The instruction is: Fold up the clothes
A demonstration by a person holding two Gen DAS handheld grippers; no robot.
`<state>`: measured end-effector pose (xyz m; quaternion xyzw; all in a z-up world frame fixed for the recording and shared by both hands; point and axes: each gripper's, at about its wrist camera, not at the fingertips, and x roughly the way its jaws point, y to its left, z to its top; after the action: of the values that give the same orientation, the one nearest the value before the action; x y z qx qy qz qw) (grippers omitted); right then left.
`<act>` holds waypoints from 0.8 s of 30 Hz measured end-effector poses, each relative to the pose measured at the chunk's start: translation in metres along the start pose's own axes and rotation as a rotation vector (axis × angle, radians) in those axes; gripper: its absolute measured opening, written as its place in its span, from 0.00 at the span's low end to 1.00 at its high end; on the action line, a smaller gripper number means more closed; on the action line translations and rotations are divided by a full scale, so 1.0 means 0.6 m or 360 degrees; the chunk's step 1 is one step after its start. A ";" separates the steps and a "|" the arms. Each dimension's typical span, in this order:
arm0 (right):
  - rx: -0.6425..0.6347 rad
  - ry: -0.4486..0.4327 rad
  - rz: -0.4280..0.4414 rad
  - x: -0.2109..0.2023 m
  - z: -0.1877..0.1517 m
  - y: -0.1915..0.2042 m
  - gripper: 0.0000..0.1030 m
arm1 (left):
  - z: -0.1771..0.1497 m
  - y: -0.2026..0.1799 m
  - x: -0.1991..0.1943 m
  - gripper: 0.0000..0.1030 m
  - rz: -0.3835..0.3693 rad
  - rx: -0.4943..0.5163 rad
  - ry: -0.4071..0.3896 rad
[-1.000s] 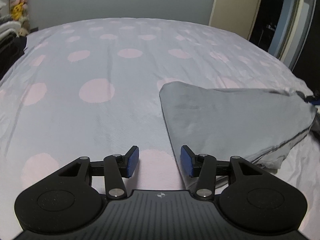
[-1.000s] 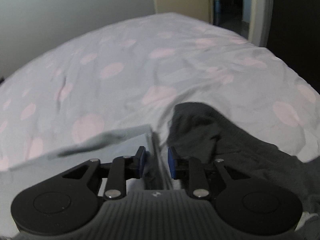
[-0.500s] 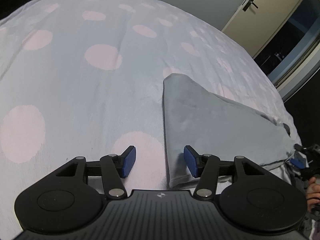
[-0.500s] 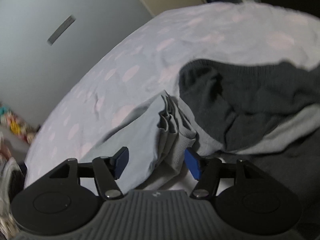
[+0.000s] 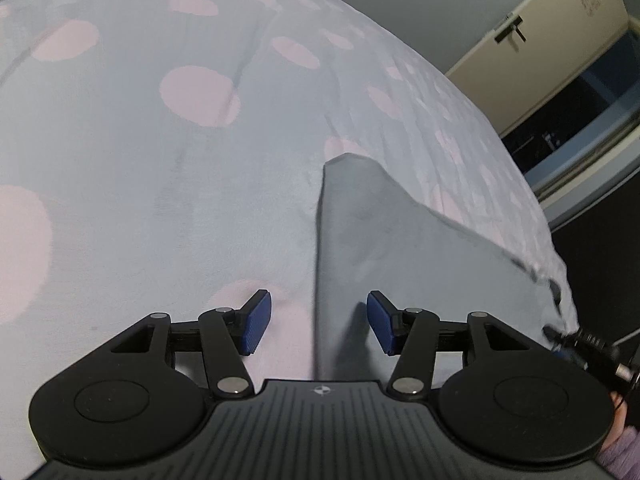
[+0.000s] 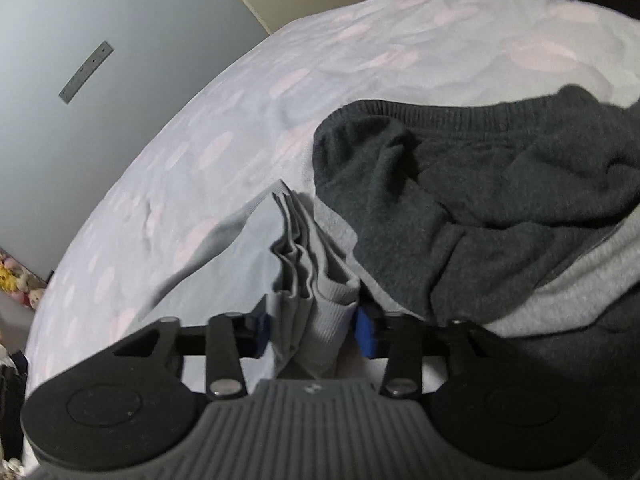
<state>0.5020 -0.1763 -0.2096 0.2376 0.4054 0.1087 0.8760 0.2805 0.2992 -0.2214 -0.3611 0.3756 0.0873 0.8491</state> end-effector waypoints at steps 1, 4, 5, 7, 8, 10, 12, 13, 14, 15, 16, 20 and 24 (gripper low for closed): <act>-0.0016 0.0001 -0.0004 -0.001 0.001 0.002 0.33 | 0.002 -0.003 0.007 0.59 -0.0013 -0.0020 -0.0002; -0.0024 0.0007 -0.0009 -0.006 0.007 0.009 0.27 | 0.006 -0.022 0.029 0.41 -0.0008 -0.0026 -0.0010; -0.0030 0.0004 -0.0014 -0.010 0.008 0.013 0.26 | 0.007 -0.026 0.033 0.27 0.0018 -0.0028 -0.0014; -0.0046 -0.0011 -0.0018 -0.020 0.013 0.024 0.25 | 0.010 -0.033 0.040 0.13 0.0067 -0.0034 -0.0022; -0.0056 -0.0019 -0.0017 -0.025 0.015 0.030 0.25 | 0.012 -0.034 0.038 0.12 0.0067 -0.0046 -0.0020; -0.0074 -0.0042 -0.0002 -0.040 0.021 0.043 0.24 | 0.019 -0.038 0.030 0.11 0.0078 -0.0041 -0.0021; -0.0088 -0.0071 0.0028 -0.056 0.031 0.060 0.24 | 0.029 -0.046 0.014 0.10 0.0072 -0.0013 -0.0043; -0.0100 -0.0081 0.0028 -0.064 0.035 0.070 0.24 | 0.036 -0.050 0.002 0.10 0.0069 -0.0004 -0.0060; -0.0109 -0.0085 0.0025 -0.070 0.038 0.081 0.23 | 0.043 -0.055 -0.009 0.09 0.0068 0.0005 -0.0076; -0.0116 -0.0088 0.0023 -0.077 0.040 0.092 0.23 | 0.051 -0.058 -0.022 0.08 0.0076 0.0009 -0.0088; -0.0114 -0.0086 0.0029 -0.084 0.041 0.104 0.23 | 0.058 -0.061 -0.034 0.08 0.0089 0.0018 -0.0100; -0.0089 -0.0052 0.0109 -0.111 0.033 0.159 0.22 | 0.087 -0.052 -0.111 0.08 0.0187 0.0101 -0.0178; -0.0157 -0.0014 0.0254 -0.138 -0.006 0.233 0.22 | 0.106 0.000 -0.215 0.08 0.0271 0.0118 -0.0277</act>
<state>0.4459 -0.0862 -0.0862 0.2261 0.3754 0.1971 0.8770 0.2266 0.3585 -0.1021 -0.2873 0.3329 0.1762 0.8807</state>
